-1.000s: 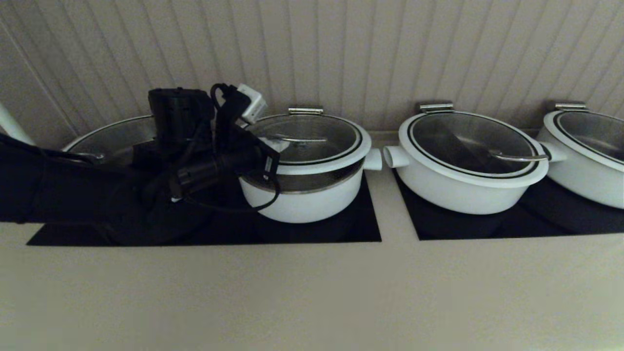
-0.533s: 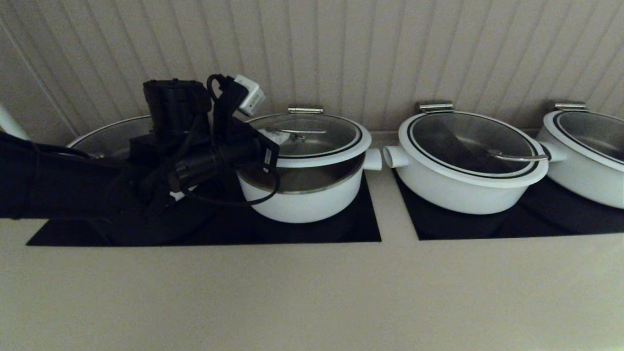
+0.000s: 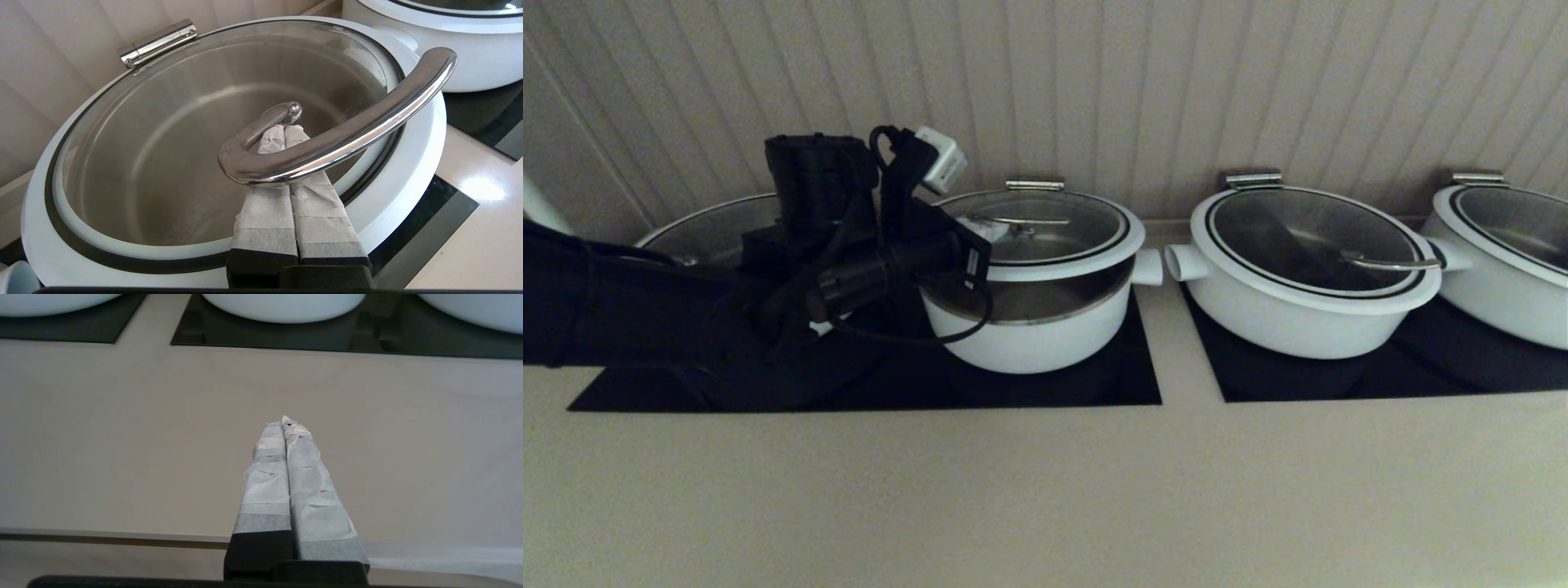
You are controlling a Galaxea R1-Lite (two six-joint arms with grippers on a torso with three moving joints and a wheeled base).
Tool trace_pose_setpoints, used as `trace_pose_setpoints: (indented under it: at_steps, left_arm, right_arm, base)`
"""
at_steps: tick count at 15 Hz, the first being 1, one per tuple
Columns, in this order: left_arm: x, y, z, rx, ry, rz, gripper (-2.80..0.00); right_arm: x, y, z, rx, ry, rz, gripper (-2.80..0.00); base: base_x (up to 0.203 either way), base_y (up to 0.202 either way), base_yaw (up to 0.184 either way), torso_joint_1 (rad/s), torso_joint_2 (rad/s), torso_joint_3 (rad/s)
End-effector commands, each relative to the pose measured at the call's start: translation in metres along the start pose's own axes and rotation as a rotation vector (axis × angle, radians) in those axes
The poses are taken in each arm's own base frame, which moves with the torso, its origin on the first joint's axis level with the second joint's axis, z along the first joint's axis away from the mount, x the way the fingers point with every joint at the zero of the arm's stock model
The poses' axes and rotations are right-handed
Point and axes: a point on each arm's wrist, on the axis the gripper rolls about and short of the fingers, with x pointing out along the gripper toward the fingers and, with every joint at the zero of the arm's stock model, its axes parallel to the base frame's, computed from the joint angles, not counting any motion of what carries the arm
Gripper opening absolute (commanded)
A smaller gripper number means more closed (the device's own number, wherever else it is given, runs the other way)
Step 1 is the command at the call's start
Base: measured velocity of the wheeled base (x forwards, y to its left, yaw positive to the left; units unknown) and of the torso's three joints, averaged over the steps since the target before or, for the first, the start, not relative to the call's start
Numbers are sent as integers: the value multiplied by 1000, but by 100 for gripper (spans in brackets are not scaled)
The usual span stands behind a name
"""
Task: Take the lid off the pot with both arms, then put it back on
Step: Open the food pot lid a small opening with the left arm, then hold the pot lid with the right arm
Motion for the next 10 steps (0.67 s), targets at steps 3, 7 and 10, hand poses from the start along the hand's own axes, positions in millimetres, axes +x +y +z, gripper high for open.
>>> trace_pose_setpoints:
  at_steps: [3, 7, 10]
  left_arm:
    - [1, 0, -2, -5, 2, -2, -280]
    - [1, 0, -1, -10, 1, 0, -280]
    - [1, 1, -1, -13, 5, 19, -280]
  right_arm:
    - [-5, 1, 33, 43, -10, 101, -280]
    - [40, -1, 97, 154, 130, 225, -280]
    - [92, 2, 119, 154, 163, 451, -280]
  base:
    - [0, 0, 0, 0, 0, 0]
    - [0, 0, 0, 0, 0, 0]
    - [0, 0, 0, 0, 0, 0]
